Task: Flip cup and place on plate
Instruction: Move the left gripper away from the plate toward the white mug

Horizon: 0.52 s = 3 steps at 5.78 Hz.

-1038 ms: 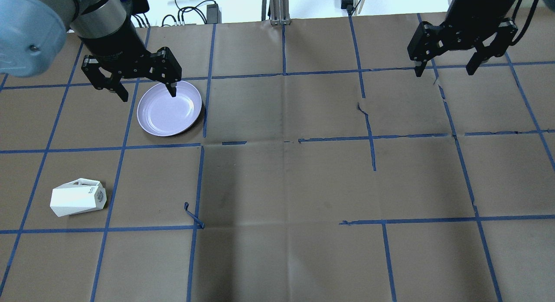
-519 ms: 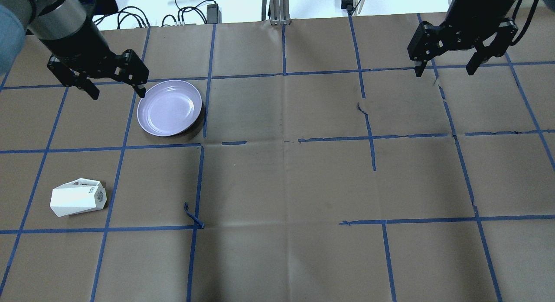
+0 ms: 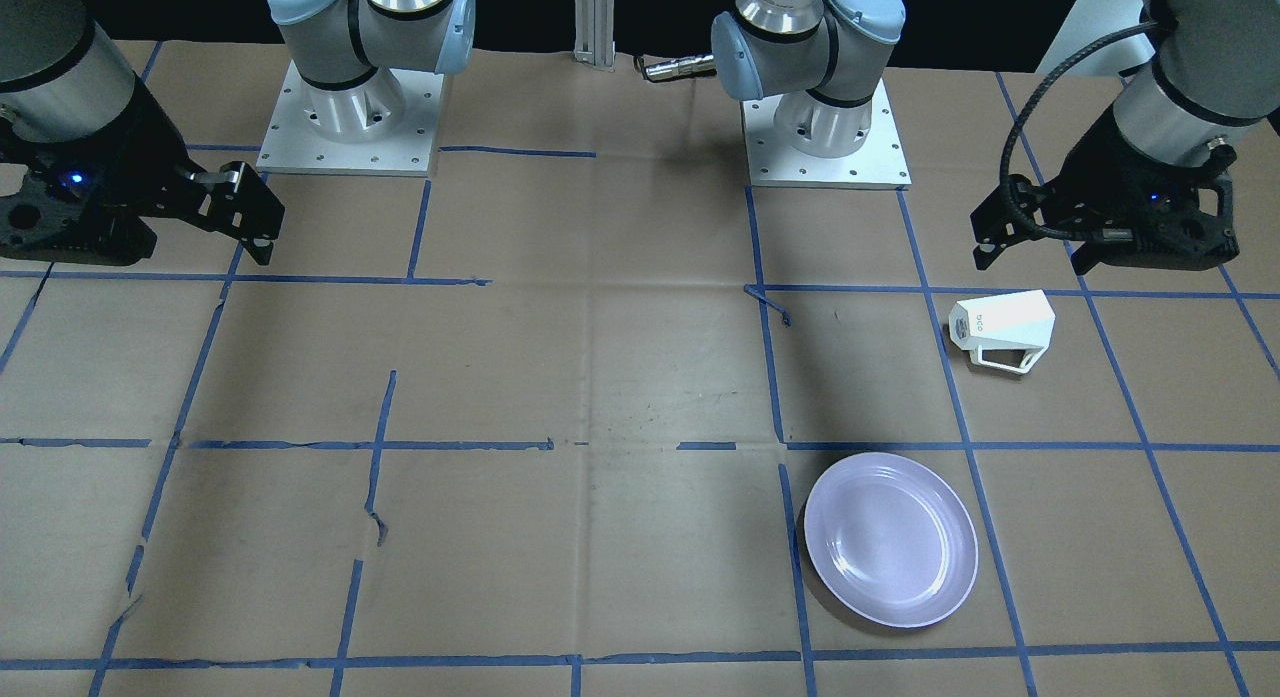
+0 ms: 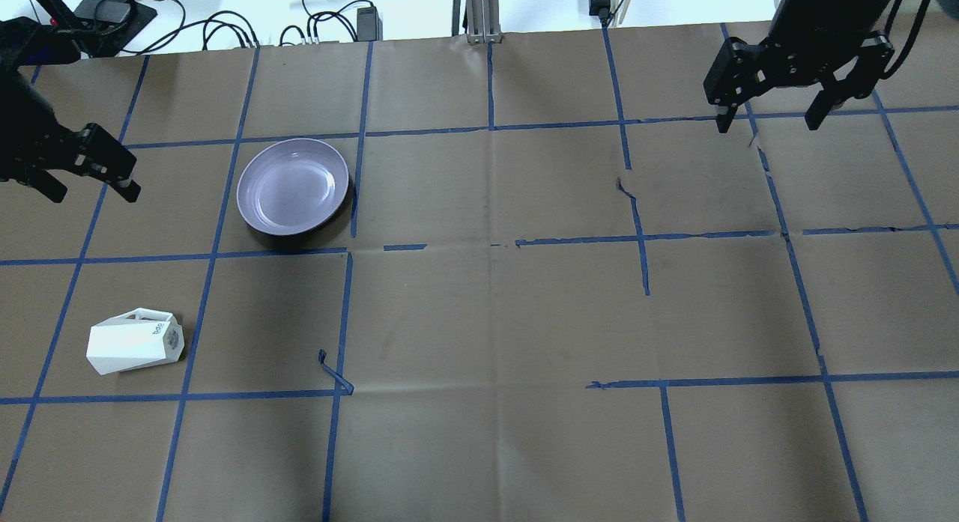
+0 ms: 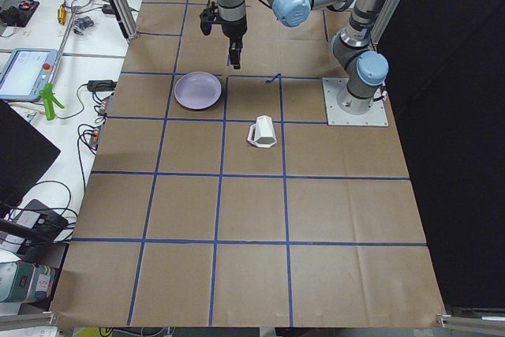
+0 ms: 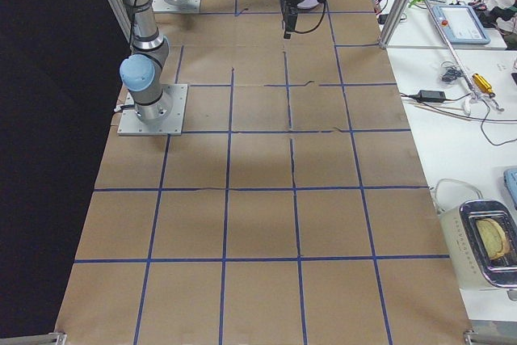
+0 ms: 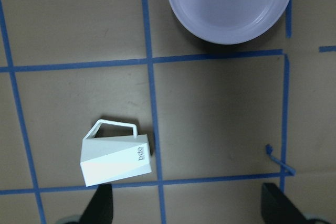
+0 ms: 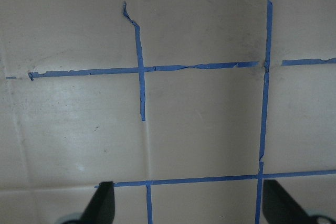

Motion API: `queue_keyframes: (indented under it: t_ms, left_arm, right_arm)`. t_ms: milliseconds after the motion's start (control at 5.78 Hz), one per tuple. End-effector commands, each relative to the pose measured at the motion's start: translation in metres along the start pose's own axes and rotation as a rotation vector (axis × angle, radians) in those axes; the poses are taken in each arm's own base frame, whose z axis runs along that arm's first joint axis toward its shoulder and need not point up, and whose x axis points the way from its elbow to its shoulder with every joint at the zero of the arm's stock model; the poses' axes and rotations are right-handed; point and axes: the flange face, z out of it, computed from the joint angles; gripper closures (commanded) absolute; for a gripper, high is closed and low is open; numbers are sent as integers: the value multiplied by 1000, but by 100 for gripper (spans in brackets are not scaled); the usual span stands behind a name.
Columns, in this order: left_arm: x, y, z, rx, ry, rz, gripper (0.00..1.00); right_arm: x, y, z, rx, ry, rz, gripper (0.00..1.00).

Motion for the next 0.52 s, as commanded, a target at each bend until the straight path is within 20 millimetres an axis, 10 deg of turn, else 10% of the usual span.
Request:
queue_keyframes:
  t_ms: [0, 346]
  left_arm:
    - [-92, 27, 31, -27, 77, 3, 1]
    - [-169, 41, 86, 45, 300, -67, 1]
  right_arm:
    - [0, 0, 0, 0, 0, 0, 0]
    - [0, 0, 0, 0, 0, 0, 0]
